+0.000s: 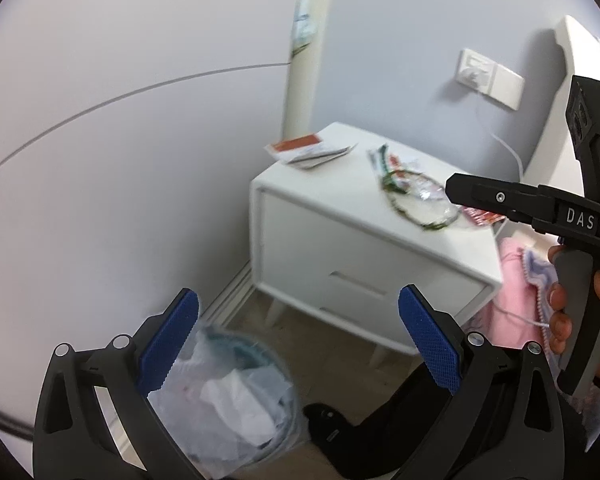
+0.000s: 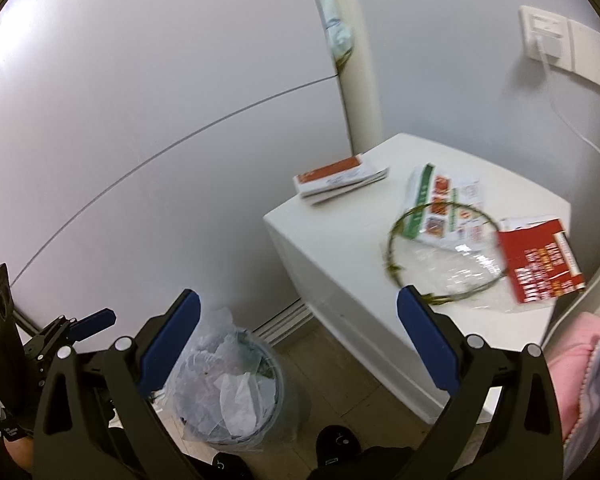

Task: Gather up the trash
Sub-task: 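Withdraw the right gripper and move it back toward the bedside table, then grasp the orange-and-white envelope edge with the left gripper, then lift the envelope with the left gripper and carry it toward the wastebasket, then lower the envelope into the wastebasket with the left gripper, then open the left gripper to drop the envelope into the wastebasket, then move both open grippers back over the bedside table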

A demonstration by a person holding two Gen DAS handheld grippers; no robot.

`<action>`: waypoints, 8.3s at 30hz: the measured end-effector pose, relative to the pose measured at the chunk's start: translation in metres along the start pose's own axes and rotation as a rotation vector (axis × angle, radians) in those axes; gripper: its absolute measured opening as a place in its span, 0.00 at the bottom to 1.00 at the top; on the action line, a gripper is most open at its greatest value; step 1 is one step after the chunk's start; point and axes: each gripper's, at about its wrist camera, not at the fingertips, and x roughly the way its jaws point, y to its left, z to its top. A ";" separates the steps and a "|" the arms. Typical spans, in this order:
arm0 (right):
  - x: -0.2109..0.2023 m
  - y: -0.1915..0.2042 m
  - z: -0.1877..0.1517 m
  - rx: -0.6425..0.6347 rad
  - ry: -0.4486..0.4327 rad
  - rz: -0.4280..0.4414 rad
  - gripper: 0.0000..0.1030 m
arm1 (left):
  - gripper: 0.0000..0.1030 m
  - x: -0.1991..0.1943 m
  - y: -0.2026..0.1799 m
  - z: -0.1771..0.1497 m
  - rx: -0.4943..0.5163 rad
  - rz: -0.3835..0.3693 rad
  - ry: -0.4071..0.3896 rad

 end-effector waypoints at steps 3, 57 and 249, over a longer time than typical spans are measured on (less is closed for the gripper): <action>-0.007 -0.013 0.007 0.021 -0.015 -0.001 0.93 | 0.94 0.004 -0.009 0.012 0.019 -0.023 -0.011; 0.227 -0.106 0.142 0.268 0.249 -0.125 0.72 | 0.92 0.328 0.095 0.181 -0.038 -0.374 0.269; 0.242 0.104 -0.173 -0.217 0.559 -0.006 0.86 | 0.94 0.126 0.169 -0.183 -0.303 0.142 0.397</action>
